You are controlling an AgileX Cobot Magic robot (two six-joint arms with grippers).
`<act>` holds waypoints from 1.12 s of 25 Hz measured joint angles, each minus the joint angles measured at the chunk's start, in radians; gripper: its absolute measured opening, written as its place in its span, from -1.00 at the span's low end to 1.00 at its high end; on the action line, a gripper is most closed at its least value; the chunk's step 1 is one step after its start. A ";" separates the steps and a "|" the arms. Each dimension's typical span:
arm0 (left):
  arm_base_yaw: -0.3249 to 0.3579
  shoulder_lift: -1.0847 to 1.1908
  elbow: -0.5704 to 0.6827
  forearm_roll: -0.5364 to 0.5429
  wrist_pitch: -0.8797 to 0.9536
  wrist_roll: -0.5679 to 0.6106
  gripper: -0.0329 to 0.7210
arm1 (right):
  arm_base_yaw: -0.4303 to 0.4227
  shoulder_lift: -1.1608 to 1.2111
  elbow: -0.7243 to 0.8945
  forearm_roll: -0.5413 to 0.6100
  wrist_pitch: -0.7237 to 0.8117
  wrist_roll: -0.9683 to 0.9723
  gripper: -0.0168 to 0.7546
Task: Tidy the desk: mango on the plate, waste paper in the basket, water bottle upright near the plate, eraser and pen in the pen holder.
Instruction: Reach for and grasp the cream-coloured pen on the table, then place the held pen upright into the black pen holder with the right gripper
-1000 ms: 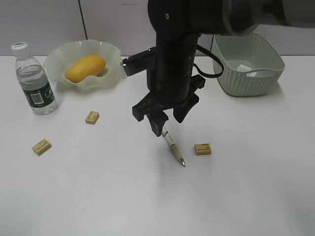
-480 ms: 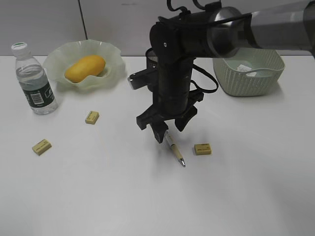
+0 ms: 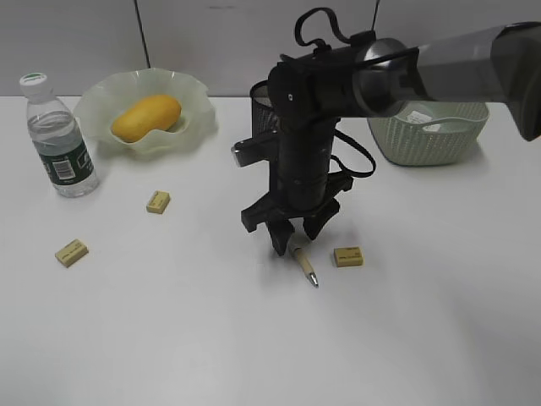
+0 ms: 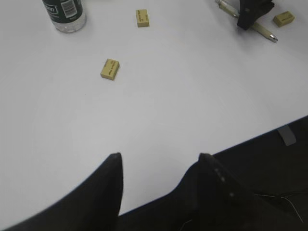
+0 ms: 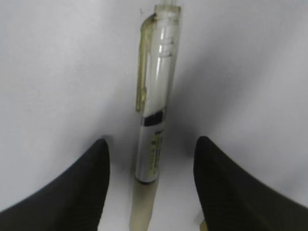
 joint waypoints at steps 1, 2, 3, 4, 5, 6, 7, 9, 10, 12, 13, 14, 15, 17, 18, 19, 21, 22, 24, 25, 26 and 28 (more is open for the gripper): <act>0.000 0.000 0.000 -0.002 0.000 0.000 0.10 | 0.000 0.004 0.000 0.001 -0.005 0.000 0.17; 0.000 0.000 0.000 -0.004 0.000 0.000 0.10 | 0.000 0.007 0.000 0.002 -0.009 0.000 0.13; 0.000 0.000 0.000 -0.007 0.000 0.000 0.10 | 0.000 0.010 0.000 0.002 -0.012 0.000 0.09; 0.000 0.000 0.000 -0.007 0.000 0.000 0.10 | 0.000 0.015 -0.001 0.002 -0.013 0.000 0.03; 0.000 0.000 0.000 -0.008 0.000 0.000 0.10 | 0.000 0.016 -0.002 0.002 -0.013 0.000 -0.04; 0.000 0.000 0.000 -0.008 0.000 0.000 0.10 | 0.000 0.016 -0.002 0.001 -0.013 0.000 -0.09; 0.000 0.000 0.000 -0.008 0.000 0.000 0.10 | 0.000 0.016 -0.003 0.001 -0.013 0.000 -0.16; 0.000 0.000 0.000 -0.006 0.000 0.000 0.10 | 0.000 0.017 -0.003 0.001 -0.013 0.000 -0.31; 0.000 0.000 0.000 -0.006 0.000 0.000 0.10 | 0.000 0.017 -0.003 0.001 -0.013 0.000 -0.38; 0.000 0.000 0.000 -0.004 0.000 0.000 0.10 | 0.000 0.017 -0.004 0.001 -0.011 0.000 -0.55; 0.000 0.000 0.000 -0.004 0.000 0.000 0.10 | 0.000 0.018 -0.007 0.001 -0.009 0.000 -0.62; 0.000 0.000 0.000 -0.004 0.000 0.000 0.10 | 0.000 0.021 -0.013 0.001 -0.005 0.000 -0.65; 0.000 0.000 0.000 -0.003 0.000 0.000 0.10 | 0.000 0.023 -0.018 0.001 0.001 0.000 -0.65; 0.000 0.000 0.000 -0.001 0.000 0.000 0.10 | 0.000 0.028 -0.036 0.001 0.009 0.000 -0.65; 0.000 0.000 0.000 -0.001 0.000 0.000 0.10 | 0.000 0.030 -0.050 0.001 0.013 0.000 -0.65; 0.000 0.000 0.000 0.000 0.000 0.000 0.10 | 0.000 0.030 -0.064 0.002 0.022 -0.001 -0.65; 0.000 0.000 0.000 0.000 0.000 0.000 0.10 | 0.000 0.029 -0.108 0.006 0.043 -0.004 -0.65; 0.000 0.000 0.000 0.000 0.000 0.000 0.10 | 0.000 0.026 -0.127 0.009 0.053 -0.005 -0.65; 0.000 0.000 0.000 0.000 0.000 0.000 0.10 | 0.000 0.009 -0.168 0.013 0.062 -0.007 -0.65; 0.000 0.000 0.000 0.000 0.000 0.000 0.10 | 0.000 -0.004 -0.187 0.015 0.064 -0.010 -0.65; 0.000 0.000 0.000 0.000 0.000 0.000 0.10 | 0.000 -0.019 -0.203 0.016 0.064 -0.014 -0.65; 0.000 0.000 0.000 0.000 0.001 0.000 0.10 | -0.001 -0.047 -0.249 0.015 0.065 -0.025 -0.65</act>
